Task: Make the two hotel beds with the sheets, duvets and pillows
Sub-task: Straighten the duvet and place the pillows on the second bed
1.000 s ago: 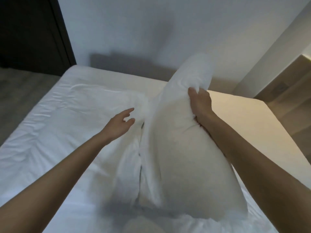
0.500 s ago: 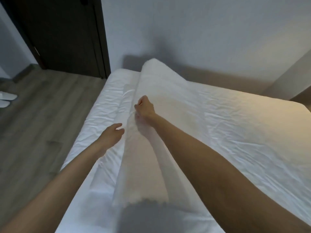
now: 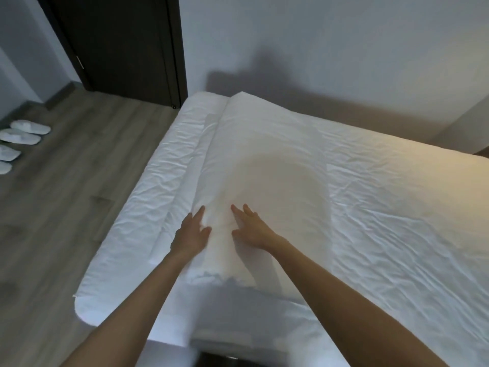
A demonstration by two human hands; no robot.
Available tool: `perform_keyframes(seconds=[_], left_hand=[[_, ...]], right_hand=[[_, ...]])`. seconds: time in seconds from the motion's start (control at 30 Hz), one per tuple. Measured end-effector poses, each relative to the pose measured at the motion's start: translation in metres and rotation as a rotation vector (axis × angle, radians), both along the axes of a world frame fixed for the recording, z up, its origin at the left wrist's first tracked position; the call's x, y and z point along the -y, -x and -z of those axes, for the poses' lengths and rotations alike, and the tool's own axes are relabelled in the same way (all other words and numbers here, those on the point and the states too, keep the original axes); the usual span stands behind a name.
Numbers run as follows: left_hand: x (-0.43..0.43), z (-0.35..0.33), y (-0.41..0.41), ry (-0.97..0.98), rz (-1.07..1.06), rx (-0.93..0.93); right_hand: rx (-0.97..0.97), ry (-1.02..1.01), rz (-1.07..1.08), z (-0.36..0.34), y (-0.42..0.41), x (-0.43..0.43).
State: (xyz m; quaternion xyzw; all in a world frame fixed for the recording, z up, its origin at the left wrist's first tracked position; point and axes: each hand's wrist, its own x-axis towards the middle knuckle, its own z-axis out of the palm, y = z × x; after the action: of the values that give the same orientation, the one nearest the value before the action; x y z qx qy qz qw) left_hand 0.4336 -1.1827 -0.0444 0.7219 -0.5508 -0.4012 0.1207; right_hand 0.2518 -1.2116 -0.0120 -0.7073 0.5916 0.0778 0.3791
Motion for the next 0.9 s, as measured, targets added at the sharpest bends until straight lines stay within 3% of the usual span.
perform_keyframes(seconds=[0.27,0.4,0.6,0.9], left_hand=[[-0.020,-0.046,-0.031,0.055,0.037,0.026],[-0.024,-0.069,-0.069,0.176,0.110,0.089],[-0.040,-0.123,-0.153,0.411,0.324,0.243],[-0.078,-0.182,-0.313,0.536,0.639,0.366]], right_hand=[[0.086,0.008,0.106,-0.028,-0.014,-0.037],[0.152,0.242,0.301,-0.030,-0.048,-0.060],[0.174,0.463,0.354,-0.051,-0.132,-0.097],[0.148,0.505,0.469,-0.098,-0.285,-0.153]])
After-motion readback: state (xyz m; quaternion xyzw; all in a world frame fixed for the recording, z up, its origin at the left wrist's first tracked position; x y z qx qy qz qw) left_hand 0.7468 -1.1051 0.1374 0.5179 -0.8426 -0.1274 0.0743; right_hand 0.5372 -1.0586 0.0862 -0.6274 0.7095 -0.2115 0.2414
